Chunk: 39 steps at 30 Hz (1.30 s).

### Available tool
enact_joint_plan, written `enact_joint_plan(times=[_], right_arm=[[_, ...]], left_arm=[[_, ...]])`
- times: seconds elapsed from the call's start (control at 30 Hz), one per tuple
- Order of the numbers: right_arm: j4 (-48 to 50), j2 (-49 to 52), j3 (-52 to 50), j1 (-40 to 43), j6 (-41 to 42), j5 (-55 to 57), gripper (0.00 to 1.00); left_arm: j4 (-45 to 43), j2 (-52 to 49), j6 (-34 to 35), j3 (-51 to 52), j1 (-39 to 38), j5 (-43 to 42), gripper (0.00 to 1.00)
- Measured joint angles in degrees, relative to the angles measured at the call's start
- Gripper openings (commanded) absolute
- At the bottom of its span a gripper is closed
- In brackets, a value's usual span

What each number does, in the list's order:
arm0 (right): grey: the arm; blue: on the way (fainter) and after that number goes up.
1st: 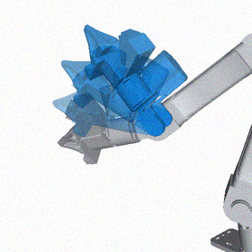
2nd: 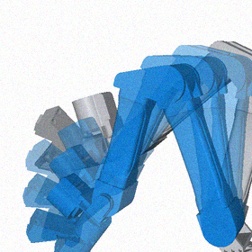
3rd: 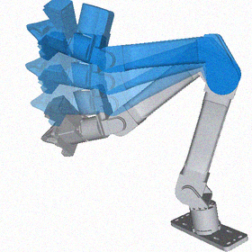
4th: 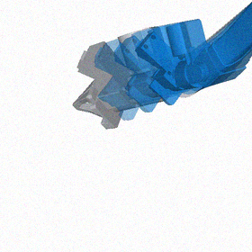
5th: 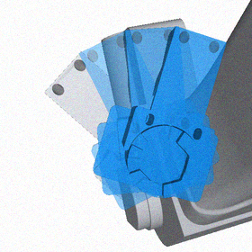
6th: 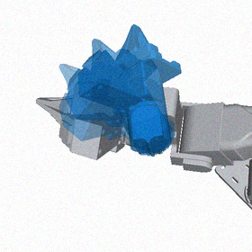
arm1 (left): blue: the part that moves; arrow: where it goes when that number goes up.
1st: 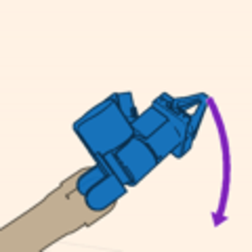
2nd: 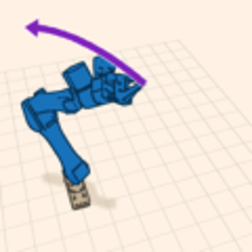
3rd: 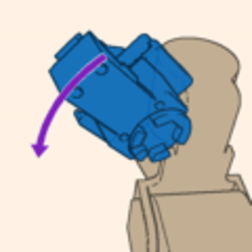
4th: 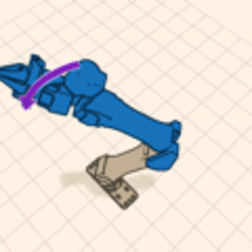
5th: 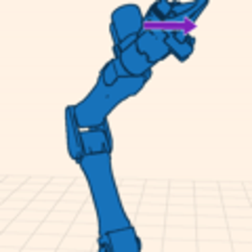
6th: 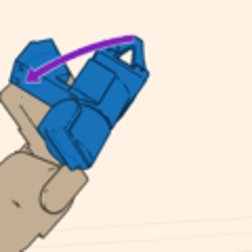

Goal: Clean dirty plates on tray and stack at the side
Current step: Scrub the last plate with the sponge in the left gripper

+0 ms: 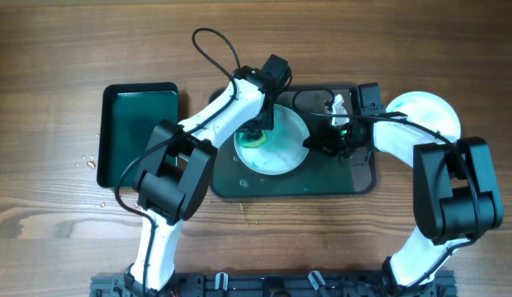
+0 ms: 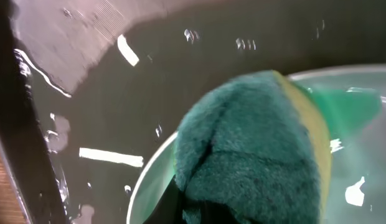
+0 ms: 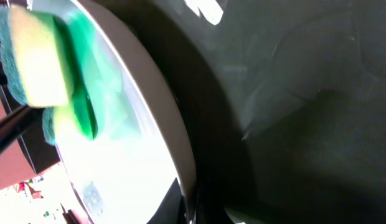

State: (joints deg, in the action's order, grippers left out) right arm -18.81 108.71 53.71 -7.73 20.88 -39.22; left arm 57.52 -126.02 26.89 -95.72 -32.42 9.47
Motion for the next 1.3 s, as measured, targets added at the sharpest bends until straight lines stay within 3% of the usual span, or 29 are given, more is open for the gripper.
enact_joint_plan(times=[0.3,0.63,0.87,1.3], right_arm=[[-0.44,0.0,0.0,0.2,-0.24,-0.2,0.04],[-0.63,0.0,0.0,0.35,-0.15,-0.17,0.04],[-0.61,0.0,0.0,0.35,-0.15,-0.17,0.04],[-0.15,0.04,0.0,0.33,0.48,-0.17,0.04]], left_arm=[[2.49,0.0,-12.59,-0.13,0.96,-23.54,0.04],[-4.33,-0.07,-12.74,0.31,-2.91,-33.33,0.04],[-5.97,-1.18,-8.5,0.31,-3.1,-32.0,0.04],[-6.99,-1.09,-0.74,-0.33,-2.05,-15.23,0.04]])
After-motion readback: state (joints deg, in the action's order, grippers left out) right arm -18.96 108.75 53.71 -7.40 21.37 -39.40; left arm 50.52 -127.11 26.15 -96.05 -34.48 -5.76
